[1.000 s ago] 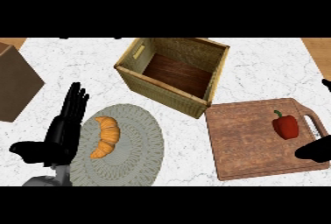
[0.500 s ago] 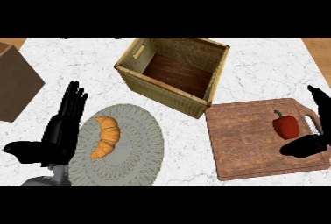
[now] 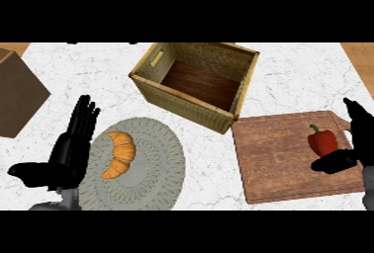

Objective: Pick the bell pepper from the cutting board and place it in the basket

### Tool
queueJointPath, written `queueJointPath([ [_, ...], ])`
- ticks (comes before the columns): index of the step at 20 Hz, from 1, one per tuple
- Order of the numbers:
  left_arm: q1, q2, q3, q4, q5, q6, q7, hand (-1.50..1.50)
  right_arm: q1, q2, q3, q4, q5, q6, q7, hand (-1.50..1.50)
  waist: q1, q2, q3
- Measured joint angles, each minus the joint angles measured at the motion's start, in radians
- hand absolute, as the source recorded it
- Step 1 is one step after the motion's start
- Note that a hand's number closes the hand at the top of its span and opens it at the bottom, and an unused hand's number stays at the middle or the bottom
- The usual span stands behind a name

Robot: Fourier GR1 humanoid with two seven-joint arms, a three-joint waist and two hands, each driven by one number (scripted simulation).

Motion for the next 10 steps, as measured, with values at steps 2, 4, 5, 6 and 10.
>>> queueJointPath([
  [2,-0.007,-0.004,0.008,0.004,-0.007,-0.008,0.007,0.00,0.002,0.034,0.001,0.020,0.032,0.000,-0.007,-1.50,0.000,0.000,0.000],
  [4,-0.008,-0.012,0.017,0.014,-0.014,-0.014,0.000,0.00,0.000,0.044,-0.027,0.032,0.036,0.019,-0.020,-1.50,-0.001,0.000,0.000],
  [5,-0.018,-0.013,0.027,0.024,-0.013,-0.022,-0.002,0.00,-0.018,0.054,-0.035,0.048,0.042,0.031,-0.023,-1.50,0.000,0.000,0.000],
  [6,-0.023,-0.018,0.029,0.021,-0.019,-0.019,0.006,0.00,-0.016,0.067,-0.037,0.060,0.056,0.030,-0.028,-1.50,0.000,0.000,0.000],
  [10,-0.045,-0.033,0.043,0.037,-0.032,-0.028,0.005,0.00,-0.010,0.097,-0.059,0.092,0.082,0.047,-0.053,-1.50,-0.001,0.000,0.000],
])
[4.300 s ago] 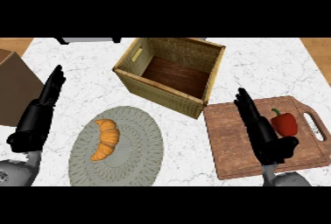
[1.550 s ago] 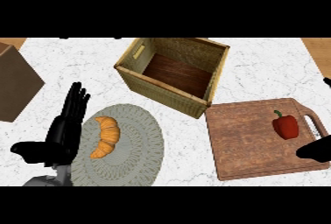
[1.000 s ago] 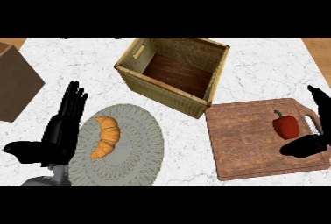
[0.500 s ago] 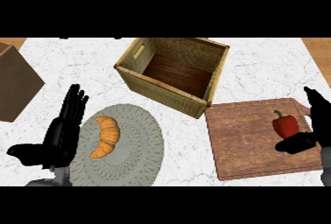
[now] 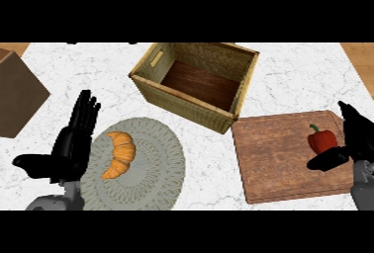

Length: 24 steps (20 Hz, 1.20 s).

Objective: Pick the bell pepper from the cutting board and place it in the basket

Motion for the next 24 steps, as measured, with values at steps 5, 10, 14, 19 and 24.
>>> queueJointPath([
  [5,0.029,-0.012,0.000,-0.028,-0.015,-0.012,0.010,0.00,0.002,0.021,-0.039,0.065,0.021,0.018,-0.055,-1.50,0.001,0.000,0.000],
  [10,0.032,-0.029,0.011,-0.040,-0.032,-0.023,0.026,0.00,-0.015,0.053,-0.079,0.133,0.055,0.020,-0.117,-1.50,0.001,0.000,0.000],
  [14,0.030,-0.046,0.018,-0.037,-0.044,-0.031,0.028,0.00,-0.003,0.087,-0.092,0.135,0.087,0.024,-0.139,-1.50,0.000,0.000,0.000],
  [19,0.047,-0.047,0.038,-0.063,-0.043,-0.054,0.031,0.00,0.012,0.124,-0.106,0.181,0.128,-0.008,-0.188,-1.50,0.001,0.000,0.000],
  [24,0.075,-0.046,0.045,-0.109,-0.052,-0.072,0.050,0.00,-0.002,0.141,-0.135,0.239,0.157,-0.027,-0.225,-1.50,0.002,0.000,0.000],
])
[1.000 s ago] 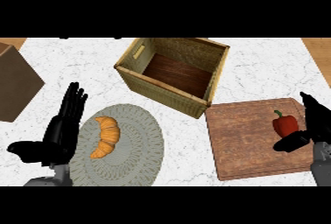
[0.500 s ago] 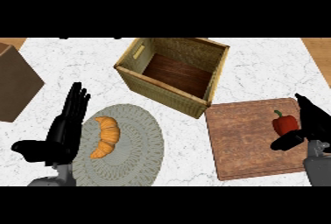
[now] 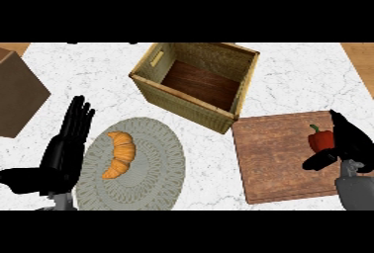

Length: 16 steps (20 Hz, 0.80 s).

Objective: Pick the bell pepper from the cutting board and place it in the basket

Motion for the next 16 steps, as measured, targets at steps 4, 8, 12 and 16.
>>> queueJointPath([
  [4,-0.008,-0.022,0.001,0.027,-0.014,0.003,-0.017,0.00,-0.019,-0.005,-0.033,0.050,-0.001,-0.002,-0.049,1.50,-0.001,0.000,-0.001],
  [8,-0.015,-0.024,0.009,0.050,-0.015,-0.006,-0.036,0.00,-0.038,-0.010,-0.009,0.101,0.011,0.028,-0.097,1.50,0.000,-0.003,-0.005],
  [12,-0.007,-0.029,0.002,0.027,-0.021,-0.009,-0.011,0.00,-0.065,-0.021,0.002,0.138,0.036,0.044,-0.138,1.50,0.001,-0.004,-0.006],
  [16,-0.010,-0.029,0.011,0.018,-0.023,-0.014,-0.003,0.00,-0.065,-0.016,0.022,0.141,0.071,0.044,-0.157,1.50,0.001,-0.005,-0.008],
])
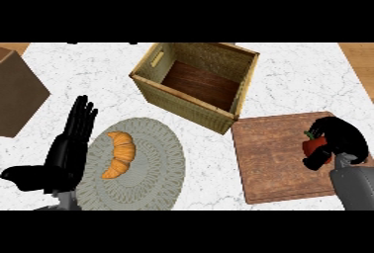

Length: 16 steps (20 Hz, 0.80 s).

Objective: Pick the bell pepper from the cutting board and place it in the basket

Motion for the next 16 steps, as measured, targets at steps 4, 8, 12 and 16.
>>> queueJointPath([
  [4,-0.011,-0.005,0.014,0.038,0.000,-0.009,-0.029,0.00,0.017,0.005,0.010,-0.023,0.033,-0.013,-0.020,1.50,-0.002,-0.001,-0.001],
  [8,-0.041,-0.014,-0.010,0.048,-0.006,-0.018,-0.020,0.00,-0.087,0.171,0.146,-0.033,0.129,-0.025,0.136,1.50,0.041,0.005,-0.005],
  [12,-0.071,-0.025,-0.052,0.053,-0.009,-0.043,-0.017,0.00,-0.216,0.285,0.268,0.003,0.150,-0.055,0.270,1.50,0.138,0.026,0.001],
  [16,-0.099,-0.031,-0.082,0.062,-0.014,-0.061,-0.009,0.00,-0.363,0.329,0.359,0.047,0.152,-0.110,0.402,1.50,0.196,0.034,0.004],
])
